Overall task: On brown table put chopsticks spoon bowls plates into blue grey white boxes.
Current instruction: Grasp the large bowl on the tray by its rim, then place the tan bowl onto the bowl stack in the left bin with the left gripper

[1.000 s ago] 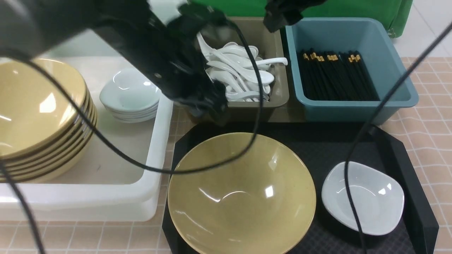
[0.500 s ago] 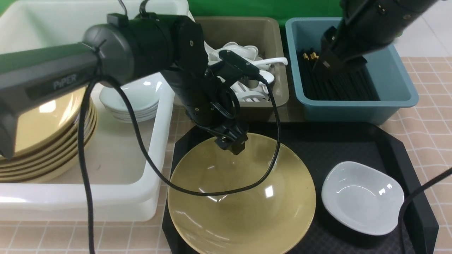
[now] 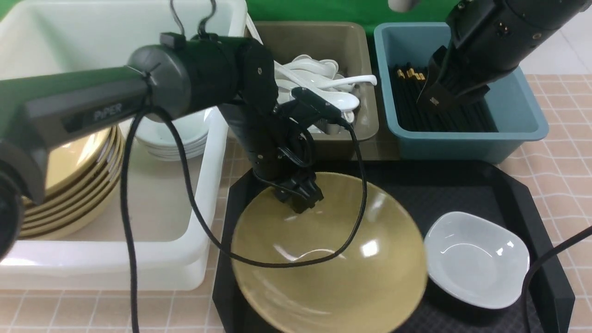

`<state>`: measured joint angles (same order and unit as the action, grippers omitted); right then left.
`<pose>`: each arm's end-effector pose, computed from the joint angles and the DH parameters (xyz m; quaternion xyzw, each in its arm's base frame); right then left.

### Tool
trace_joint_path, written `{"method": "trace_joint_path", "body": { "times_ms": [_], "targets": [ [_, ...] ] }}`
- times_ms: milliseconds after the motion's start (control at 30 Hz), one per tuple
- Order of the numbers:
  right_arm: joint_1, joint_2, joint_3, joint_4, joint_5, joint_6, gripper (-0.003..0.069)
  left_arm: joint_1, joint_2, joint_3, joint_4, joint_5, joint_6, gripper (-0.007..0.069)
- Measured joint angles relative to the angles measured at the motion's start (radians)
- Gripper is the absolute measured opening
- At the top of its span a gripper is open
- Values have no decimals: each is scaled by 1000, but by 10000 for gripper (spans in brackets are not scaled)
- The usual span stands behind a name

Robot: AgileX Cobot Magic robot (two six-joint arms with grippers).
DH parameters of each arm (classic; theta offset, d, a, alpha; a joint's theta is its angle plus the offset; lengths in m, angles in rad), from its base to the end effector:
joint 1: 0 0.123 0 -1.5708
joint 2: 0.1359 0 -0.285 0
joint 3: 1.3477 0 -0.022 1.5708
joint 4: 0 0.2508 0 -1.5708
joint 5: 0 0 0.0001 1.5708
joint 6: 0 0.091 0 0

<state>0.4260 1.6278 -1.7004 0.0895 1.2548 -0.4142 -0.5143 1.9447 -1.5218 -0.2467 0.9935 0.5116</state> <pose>0.3067 0.1477 0.3837 -0.3928 0.8879 0.0460 0.2352 0.3439 -0.2157 0.2237 0.4362 0.8850 -0.1106 0.1194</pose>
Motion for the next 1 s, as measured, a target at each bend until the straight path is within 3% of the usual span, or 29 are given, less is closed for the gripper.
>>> {"method": "trace_joint_path", "body": {
  "times_ms": [133,267,433,467,600,767,867,1000],
  "targets": [
    [11,0,-14,63,0,-86,45,21,-106,0,-39,51,-8,6],
    [65,0,-73,88,0,-128,36,119,-249,1,-60,90,-2,7],
    [167,0,-174,96,1,-167,36,392,-470,10,-197,142,-12,6],
    [170,0,-174,96,1,-167,36,406,-478,14,-206,144,-13,6],
    [232,0,-215,101,2,-185,36,778,-622,82,-238,143,-56,6],
    [237,6,-215,99,4,-189,36,1095,-632,142,-233,113,-120,6],
    [237,8,-215,100,4,-189,36,1187,-604,151,-233,97,-128,6],
    [237,8,-215,100,4,-189,36,1211,-550,151,-232,74,-130,8]
  ]
}}
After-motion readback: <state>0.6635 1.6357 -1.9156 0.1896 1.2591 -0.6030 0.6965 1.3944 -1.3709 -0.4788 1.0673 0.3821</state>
